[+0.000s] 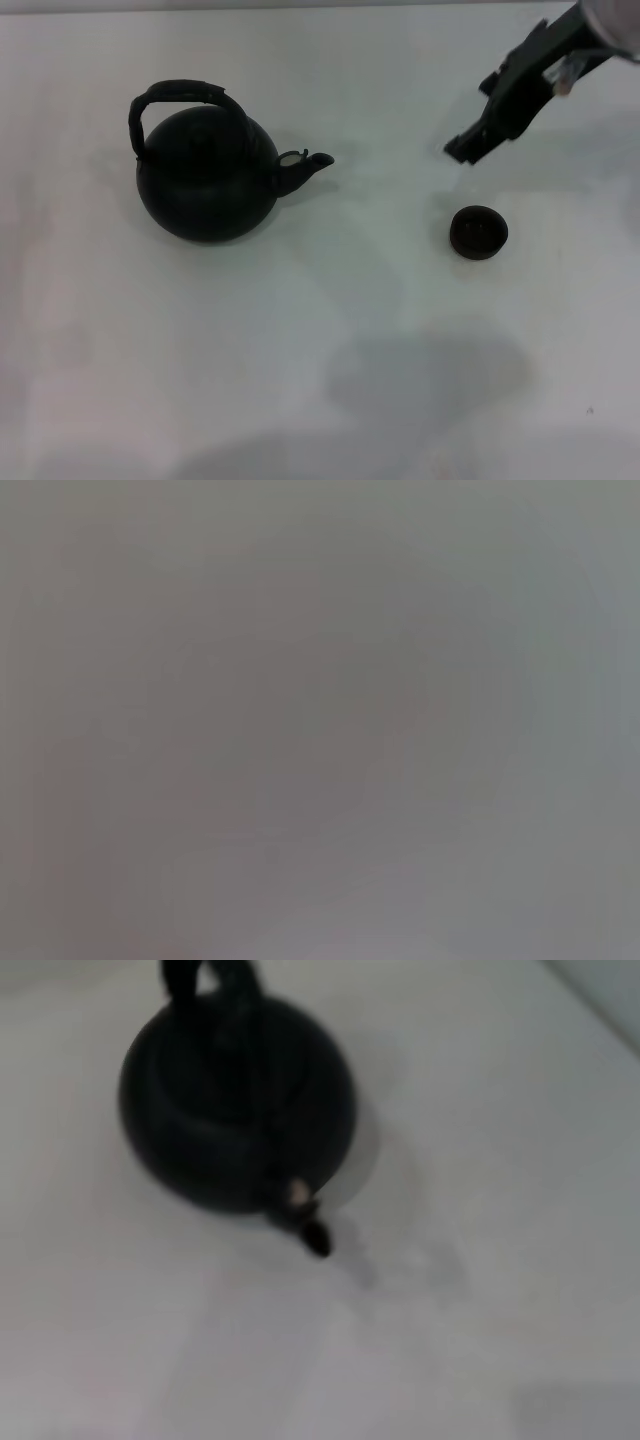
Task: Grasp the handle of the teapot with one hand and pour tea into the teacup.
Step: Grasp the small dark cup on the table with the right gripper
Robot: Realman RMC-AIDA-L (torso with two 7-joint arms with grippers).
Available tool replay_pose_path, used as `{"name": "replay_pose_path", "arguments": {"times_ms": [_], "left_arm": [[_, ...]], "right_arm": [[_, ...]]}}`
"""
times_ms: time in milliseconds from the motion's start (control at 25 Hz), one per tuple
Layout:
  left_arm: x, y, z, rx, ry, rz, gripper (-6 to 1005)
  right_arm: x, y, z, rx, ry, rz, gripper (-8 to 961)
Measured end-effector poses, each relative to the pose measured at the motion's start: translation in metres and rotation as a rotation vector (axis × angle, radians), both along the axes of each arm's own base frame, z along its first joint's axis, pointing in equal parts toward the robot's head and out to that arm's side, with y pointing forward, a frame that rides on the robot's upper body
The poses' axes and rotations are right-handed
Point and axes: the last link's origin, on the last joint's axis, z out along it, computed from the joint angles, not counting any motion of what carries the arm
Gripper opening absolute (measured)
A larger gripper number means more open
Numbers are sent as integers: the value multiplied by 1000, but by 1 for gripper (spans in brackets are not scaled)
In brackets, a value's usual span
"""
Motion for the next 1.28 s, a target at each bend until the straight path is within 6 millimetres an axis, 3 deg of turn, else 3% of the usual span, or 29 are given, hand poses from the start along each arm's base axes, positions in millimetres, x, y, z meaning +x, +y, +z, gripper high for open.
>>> {"name": "replay_pose_path", "arguments": {"times_ms": [360, 760, 1280], "left_arm": [[-1, 7, -1, -6, -9, 16, 645], [0, 13, -3, -17, -14, 18, 646], [-1, 16, -4, -29, -16, 30, 646]], "right_arm": [[4, -16, -38, -46, -194, 28, 844], [18, -12, -60, -83, -177, -12, 844], [16, -6, -89, -139, -163, 36, 844]]}}
